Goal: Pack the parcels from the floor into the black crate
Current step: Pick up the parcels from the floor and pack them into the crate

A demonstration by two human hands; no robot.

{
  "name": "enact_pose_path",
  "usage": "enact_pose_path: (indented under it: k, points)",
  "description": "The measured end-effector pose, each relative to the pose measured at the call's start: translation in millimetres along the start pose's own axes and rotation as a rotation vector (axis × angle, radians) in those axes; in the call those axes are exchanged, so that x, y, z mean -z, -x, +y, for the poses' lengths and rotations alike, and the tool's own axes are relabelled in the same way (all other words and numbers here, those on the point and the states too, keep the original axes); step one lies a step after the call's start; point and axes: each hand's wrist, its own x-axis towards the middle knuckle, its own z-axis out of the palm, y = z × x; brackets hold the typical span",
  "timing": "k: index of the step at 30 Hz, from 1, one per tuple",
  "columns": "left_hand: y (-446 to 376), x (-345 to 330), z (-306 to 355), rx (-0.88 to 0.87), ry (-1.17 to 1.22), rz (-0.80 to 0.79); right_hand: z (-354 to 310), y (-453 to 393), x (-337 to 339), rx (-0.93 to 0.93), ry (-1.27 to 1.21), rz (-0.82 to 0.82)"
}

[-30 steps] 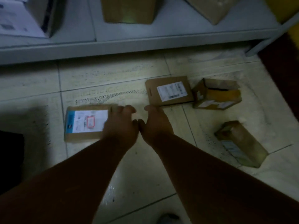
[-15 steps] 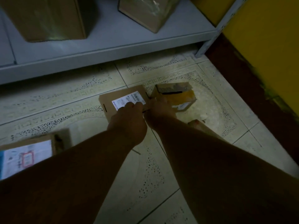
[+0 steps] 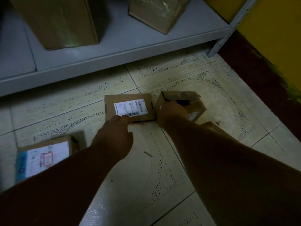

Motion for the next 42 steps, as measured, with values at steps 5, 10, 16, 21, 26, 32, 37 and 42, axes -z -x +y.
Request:
enact_pose_path:
  k: [5, 10, 16, 21, 26, 32, 37, 42]
  points:
    - [11.1, 26.5, -29.9, 0.124, 0.209, -0.057, -43.1, 31.6, 64.7, 0.170, 0.045, -0.088]
    - [25.2, 46.3, -54.5, 0.176, 0.606, -0.165, -98.9, 59.6, 86.5, 0.473, 0.072, -0.145]
    - [56.8, 55.9, -98.0, 0.457, 0.982, -0.050, -139.9, 70.5, 54.9, 0.324, -0.649, -0.269]
    - [83.0, 96.2, -145.1, 0.583, 1.214, 0.079, -150.2, 84.9, 40.3, 0.398, -0.626, -0.021]
    - [102.1, 148.5, -180.5, 0.542, 1.270, 0.182, -181.3, 115.9, 38.0, 0.102, -1.025, -0.289]
    - [145.3, 196.2, -206.4, 0.504, 1.223, 0.199, -229.3, 163.1, 35.7, 0.012, -1.334, -0.634]
    - [198.3, 233.8, -250.8, 0.578, 1.229, 0.260, -288.5, 213.8, 38.7, 0.094, -1.285, -0.607]
    - [240.4, 236.3, -269.7, 0.600, 1.314, 0.508, -324.7, 254.1, 31.5, 0.173, -1.260, -0.489]
